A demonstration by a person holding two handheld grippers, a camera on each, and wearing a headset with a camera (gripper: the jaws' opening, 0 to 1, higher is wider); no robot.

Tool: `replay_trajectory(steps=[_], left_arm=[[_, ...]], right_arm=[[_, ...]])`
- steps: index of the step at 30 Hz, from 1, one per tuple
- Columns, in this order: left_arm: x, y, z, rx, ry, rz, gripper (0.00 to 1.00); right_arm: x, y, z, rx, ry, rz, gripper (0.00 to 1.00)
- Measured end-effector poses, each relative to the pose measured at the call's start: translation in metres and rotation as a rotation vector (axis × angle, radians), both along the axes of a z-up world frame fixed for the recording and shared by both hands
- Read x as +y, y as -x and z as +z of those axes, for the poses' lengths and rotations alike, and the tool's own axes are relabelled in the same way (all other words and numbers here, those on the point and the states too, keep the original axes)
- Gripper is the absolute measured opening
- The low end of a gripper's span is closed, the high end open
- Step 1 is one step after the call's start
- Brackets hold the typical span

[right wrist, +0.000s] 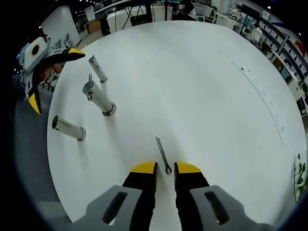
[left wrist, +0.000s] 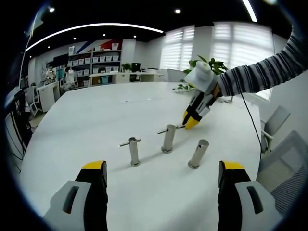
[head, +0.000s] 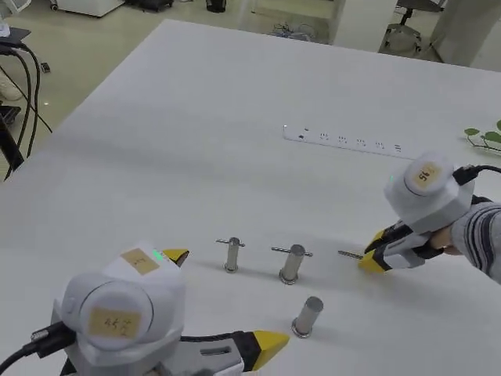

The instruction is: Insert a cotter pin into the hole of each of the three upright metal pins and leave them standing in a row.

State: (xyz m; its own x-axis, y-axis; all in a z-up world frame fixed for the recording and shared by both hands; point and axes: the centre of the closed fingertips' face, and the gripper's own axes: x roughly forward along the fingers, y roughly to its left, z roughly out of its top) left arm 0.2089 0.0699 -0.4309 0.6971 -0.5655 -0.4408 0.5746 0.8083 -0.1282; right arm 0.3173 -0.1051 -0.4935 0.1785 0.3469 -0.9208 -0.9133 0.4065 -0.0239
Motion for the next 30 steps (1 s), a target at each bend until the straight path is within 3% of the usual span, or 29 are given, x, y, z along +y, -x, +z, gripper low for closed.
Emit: replay_trajectory(steps=[7,19,25,30], left_arm=[[-0.001,0.0,0.0,0.001,0.007,-0.003,0.95],[-0.002,0.003,-0.001,0.006,-0.006,-0.017,0.93],[-0.003,0.004,-0.001,0.015,-0.003,-0.018,0.9],[-0.008,0.007,0.0,0.013,-0.011,-0.046,0.86]], right_arm=[[0.002,0.004,0.0,-0.01,0.025,0.066,0.05],[0.002,0.006,0.0,-0.027,0.048,0.094,0.0],[-0.002,0.0,-0.001,-0.051,0.03,0.074,0.0],[-0.001,0.003,0.009,-0.074,-0.001,0.055,0.0]])
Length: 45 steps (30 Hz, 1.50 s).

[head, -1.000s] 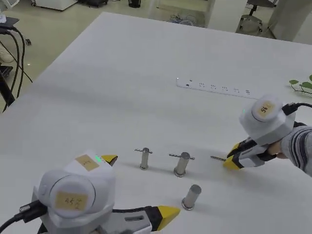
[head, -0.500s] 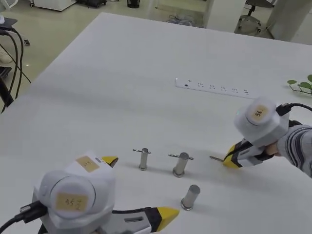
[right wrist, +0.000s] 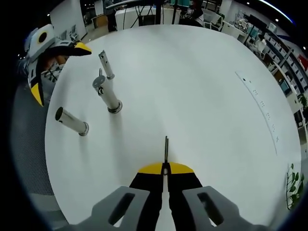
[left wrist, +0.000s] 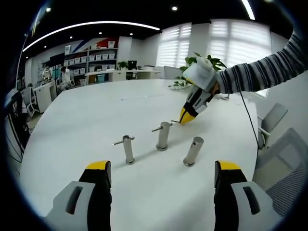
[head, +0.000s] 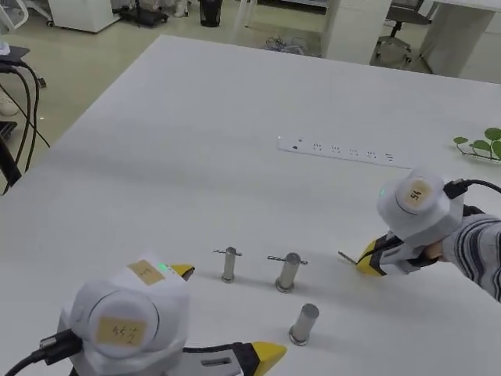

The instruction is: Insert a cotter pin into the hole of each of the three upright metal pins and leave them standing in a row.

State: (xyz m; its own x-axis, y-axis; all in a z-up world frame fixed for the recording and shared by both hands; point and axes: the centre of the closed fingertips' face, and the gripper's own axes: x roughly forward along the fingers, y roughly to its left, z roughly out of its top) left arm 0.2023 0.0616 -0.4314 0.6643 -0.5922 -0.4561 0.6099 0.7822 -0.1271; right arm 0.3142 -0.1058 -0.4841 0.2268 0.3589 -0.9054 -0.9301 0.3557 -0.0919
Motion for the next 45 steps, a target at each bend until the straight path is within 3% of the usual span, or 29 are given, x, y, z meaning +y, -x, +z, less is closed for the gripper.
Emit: replay_trajectory(steps=[9,23,28,34,45], left_arm=[[-0.012,0.002,0.01,-0.014,0.004,-0.045,0.81],[-0.024,0.002,0.023,0.02,0.018,-0.102,0.69],[-0.028,0.0,0.027,0.034,0.04,-0.101,0.65],[-0.038,0.002,0.033,0.048,0.081,-0.129,0.55],[-0.052,0.006,0.035,0.12,0.17,-0.122,0.43]], right_arm=[[-0.001,0.009,0.024,-0.066,-0.026,0.005,0.0],[0.011,0.035,0.045,-0.143,-0.07,0.091,0.0],[0.022,0.05,0.051,-0.168,-0.083,0.138,0.0],[0.041,0.071,0.059,-0.208,-0.079,0.249,0.0],[0.076,0.101,0.072,-0.228,-0.115,0.378,0.0]])
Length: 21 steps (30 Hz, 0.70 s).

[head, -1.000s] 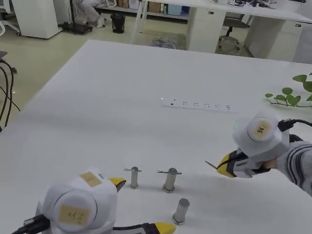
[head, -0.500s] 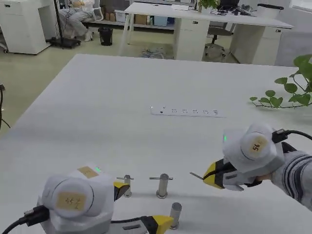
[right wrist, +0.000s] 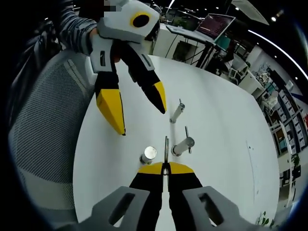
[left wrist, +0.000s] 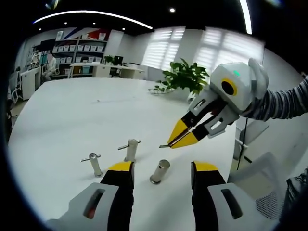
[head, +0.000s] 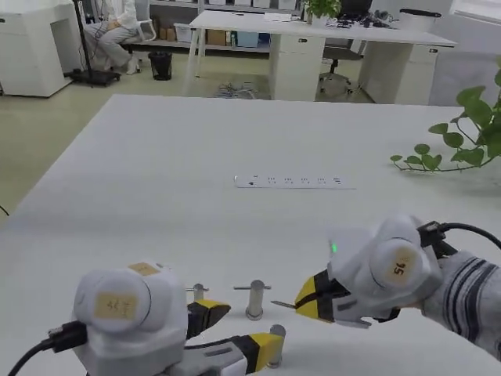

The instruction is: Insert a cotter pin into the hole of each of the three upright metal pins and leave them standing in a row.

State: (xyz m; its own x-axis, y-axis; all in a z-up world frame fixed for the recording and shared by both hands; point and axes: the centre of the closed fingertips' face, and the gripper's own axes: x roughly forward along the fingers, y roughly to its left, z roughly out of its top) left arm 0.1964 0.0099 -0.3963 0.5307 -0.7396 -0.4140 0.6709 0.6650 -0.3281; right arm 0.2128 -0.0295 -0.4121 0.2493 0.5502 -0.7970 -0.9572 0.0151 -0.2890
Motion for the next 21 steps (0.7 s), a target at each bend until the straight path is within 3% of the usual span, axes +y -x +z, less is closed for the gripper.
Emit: replay_trajectory(steps=[12,21], left_arm=[[-0.008,0.002,0.011,0.099,0.189,0.042,0.22],[-0.01,0.006,0.008,0.134,0.222,0.048,0.09]], right_arm=[[0.018,0.019,0.008,-0.015,-0.017,0.096,0.0],[0.021,0.026,0.009,-0.006,-0.034,0.11,0.0]])
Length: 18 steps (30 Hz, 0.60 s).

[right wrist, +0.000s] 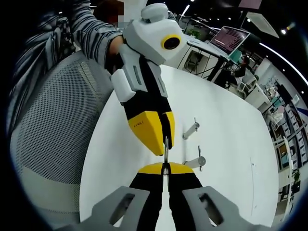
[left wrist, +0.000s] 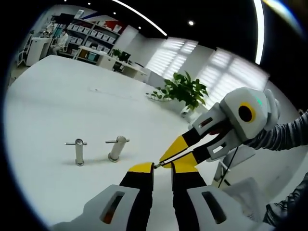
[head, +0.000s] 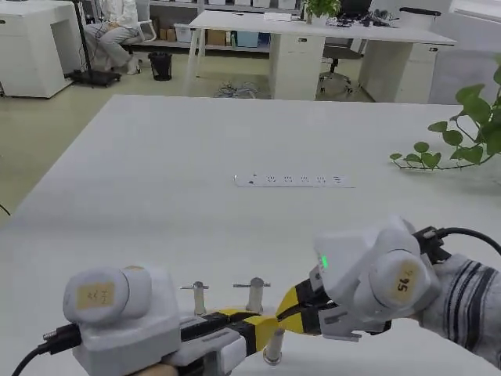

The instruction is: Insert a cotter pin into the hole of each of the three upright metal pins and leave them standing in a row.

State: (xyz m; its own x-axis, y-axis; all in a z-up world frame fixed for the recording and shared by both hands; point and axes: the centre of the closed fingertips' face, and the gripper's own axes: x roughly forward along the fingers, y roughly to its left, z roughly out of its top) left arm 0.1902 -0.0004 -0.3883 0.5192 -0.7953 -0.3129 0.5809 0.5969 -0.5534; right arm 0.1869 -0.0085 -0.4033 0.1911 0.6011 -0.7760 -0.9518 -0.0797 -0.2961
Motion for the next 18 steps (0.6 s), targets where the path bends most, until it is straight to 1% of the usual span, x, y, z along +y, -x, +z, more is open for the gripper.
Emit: replay_trajectory(steps=[3,6,8,10,13,14,16,17,18], left_arm=[[-0.0003,0.0004,0.0001,0.005,0.01,0.002,0.04],[0.0007,0.0005,-0.0018,0.002,-0.005,0.003,0.0],[0.0011,0.0004,-0.0021,0.002,-0.004,0.005,0.0],[0.0014,0.0002,-0.0017,0.01,0.008,0.011,0.0],[0.0015,0.0011,-0.0016,0.011,0.009,0.008,0.0],[0.0016,0.0014,-0.0015,0.009,0.007,0.006,0.0],[0.0013,0.0028,-0.0005,-0.013,-0.001,-0.008,0.0],[0.0011,0.0033,-0.0003,-0.03,-0.01,-0.018,0.0],[0.0013,0.0043,-0.0013,-0.034,-0.019,-0.028,0.0]], right_arm=[[0.0013,0.0016,0.0008,0.0,-0.006,0.003,0.0],[0.0027,0.0022,0.0022,0.007,-0.018,-0.004,0.0],[0.0031,0.002,0.0026,0.004,-0.019,-0.004,0.0],[0.0035,0.0019,0.0028,0.004,-0.018,-0.005,0.0],[0.0041,0.002,0.0026,0.008,-0.019,-0.007,0.0],[0.0043,0.0021,0.0024,0.01,-0.02,-0.009,0.0],[0.0043,0.0022,0.0022,0.023,-0.025,-0.027,0.0],[0.0041,0.0032,0.0017,0.036,-0.025,-0.03,0.0],[0.004,0.0034,0.0014,0.042,-0.027,-0.033,0.0]])
